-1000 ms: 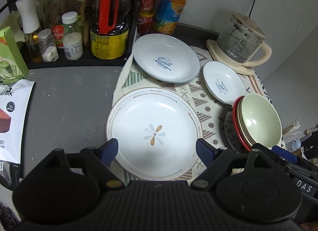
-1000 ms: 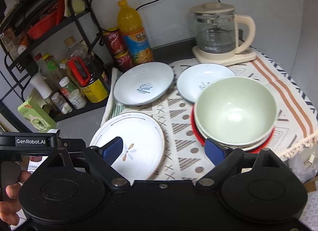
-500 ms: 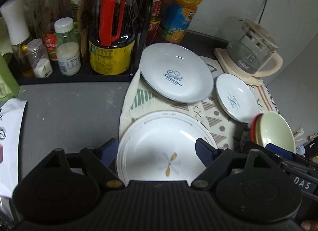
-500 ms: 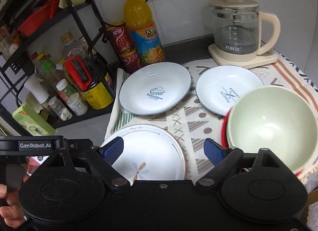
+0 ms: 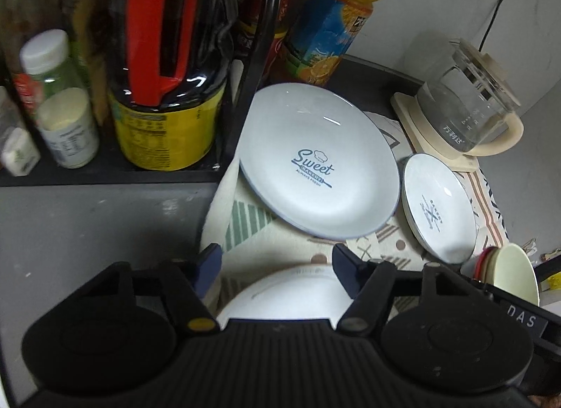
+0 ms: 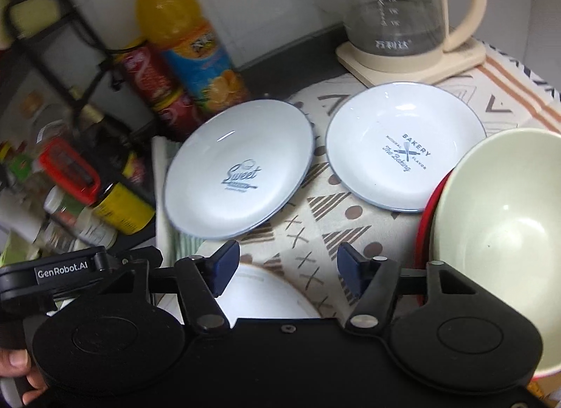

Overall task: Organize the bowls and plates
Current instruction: 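Move the right tool to the white 'Sweet' plate's rim, then grasp the rim of the white 'Sweet' plate with the right tool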

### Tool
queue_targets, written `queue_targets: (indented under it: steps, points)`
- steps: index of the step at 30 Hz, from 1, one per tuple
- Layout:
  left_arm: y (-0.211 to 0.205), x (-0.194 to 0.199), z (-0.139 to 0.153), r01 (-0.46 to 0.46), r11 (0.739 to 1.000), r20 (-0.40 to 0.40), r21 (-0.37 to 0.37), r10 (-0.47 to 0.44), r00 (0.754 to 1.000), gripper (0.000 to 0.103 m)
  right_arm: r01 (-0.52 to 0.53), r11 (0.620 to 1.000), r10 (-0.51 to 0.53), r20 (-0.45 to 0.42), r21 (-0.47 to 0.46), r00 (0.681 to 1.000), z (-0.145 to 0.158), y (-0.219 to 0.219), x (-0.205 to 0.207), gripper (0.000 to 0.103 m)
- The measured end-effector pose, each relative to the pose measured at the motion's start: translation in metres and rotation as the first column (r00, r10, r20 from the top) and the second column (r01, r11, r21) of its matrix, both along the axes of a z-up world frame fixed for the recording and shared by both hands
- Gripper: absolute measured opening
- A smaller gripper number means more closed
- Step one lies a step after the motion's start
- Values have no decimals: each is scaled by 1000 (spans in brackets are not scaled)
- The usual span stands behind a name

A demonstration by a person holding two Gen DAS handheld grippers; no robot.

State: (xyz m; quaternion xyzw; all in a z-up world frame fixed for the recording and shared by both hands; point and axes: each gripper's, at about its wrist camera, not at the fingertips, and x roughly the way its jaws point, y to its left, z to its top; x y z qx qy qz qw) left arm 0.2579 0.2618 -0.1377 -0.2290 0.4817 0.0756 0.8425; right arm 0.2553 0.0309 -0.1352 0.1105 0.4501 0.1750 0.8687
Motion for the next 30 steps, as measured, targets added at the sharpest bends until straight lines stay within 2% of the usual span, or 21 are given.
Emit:
queue_targets:
  steps: [3,10,13,16,26,30]
  points:
    - [4,14,-9,8,1000,6,-25,-8,1000,61,27,1000,-27,-15,7,1000,-8,5,12,53]
    - [13,33,-30,-12,997,-10,-75,11,1000,43,63,998,-63,-35,7,997,-20,16,36,50]
    - [15,39,-37,-15,995,-11,-94,15,1000,38,90,995,-87,-57,39,995,-26,17,44,45]
    - [15,43,-43,-18,995,-16,-103,16,1000,34,117,991,-111,-80,62,991,-31,19,51,36]
    - [20,53,-57,-28,994,-33,-105,25,999,30,143,987,-135,-118,69,984,-52,28,72,33]
    - [25,51,-62,-52,991,-27,-124,49,998,29,167,981,-150,-153,100,977,-61,27,79,24]
